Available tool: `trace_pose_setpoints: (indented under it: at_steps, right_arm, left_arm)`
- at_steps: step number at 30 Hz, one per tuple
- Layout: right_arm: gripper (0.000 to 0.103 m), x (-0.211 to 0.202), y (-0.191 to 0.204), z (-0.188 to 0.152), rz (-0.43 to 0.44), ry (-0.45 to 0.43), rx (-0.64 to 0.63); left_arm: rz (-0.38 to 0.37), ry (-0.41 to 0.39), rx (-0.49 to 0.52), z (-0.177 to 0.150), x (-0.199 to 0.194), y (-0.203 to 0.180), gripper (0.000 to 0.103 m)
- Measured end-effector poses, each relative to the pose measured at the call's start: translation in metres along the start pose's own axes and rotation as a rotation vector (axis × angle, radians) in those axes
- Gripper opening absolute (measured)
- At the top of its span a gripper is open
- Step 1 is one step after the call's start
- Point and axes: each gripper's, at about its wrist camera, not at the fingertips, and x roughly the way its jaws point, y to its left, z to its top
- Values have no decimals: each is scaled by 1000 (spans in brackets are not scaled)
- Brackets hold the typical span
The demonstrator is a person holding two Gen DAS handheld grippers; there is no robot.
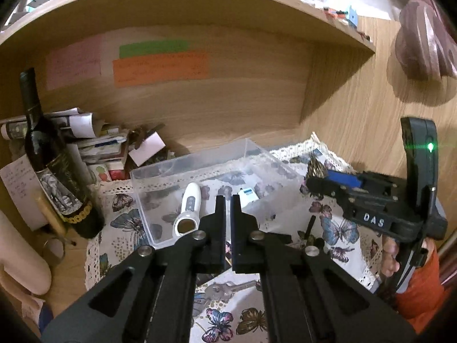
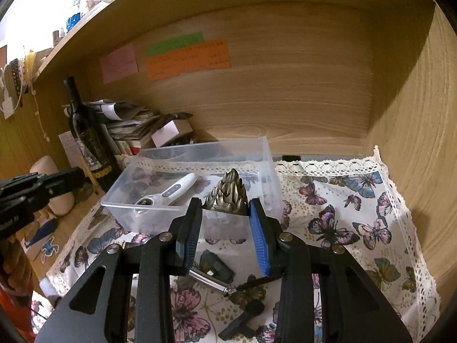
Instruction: Organize rigid objects
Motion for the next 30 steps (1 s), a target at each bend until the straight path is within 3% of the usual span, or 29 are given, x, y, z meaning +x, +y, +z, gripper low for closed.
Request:
trace_pose_setpoints:
  at_steps: [6, 9, 11, 14, 17, 26, 30]
  right_arm:
    - [31, 3, 0, -1, 5, 12, -1]
    - [31, 3, 0, -2, 3, 16, -1]
    - [31, 3, -2, -2, 1, 18, 3]
    - [31, 5, -4, -2, 0, 22, 6]
    - [31, 5, -5, -2, 4, 26, 3]
    - [31, 5, -9, -6, 35, 32, -15]
    - [31, 7, -12, -7, 47, 39, -24]
  left_arm:
    - [9, 85, -5, -16, 15, 6, 3]
    - [19, 139, -20, -28, 22, 11, 24]
    - [40, 175, -36, -41, 26, 13, 58]
    - [59, 208, -48, -56, 32, 10, 82]
    - [45, 270, -61, -71, 44, 2, 89]
    - [58, 446, -85, -92, 91, -13, 89]
    - [110, 437, -128, -92, 100, -13, 89]
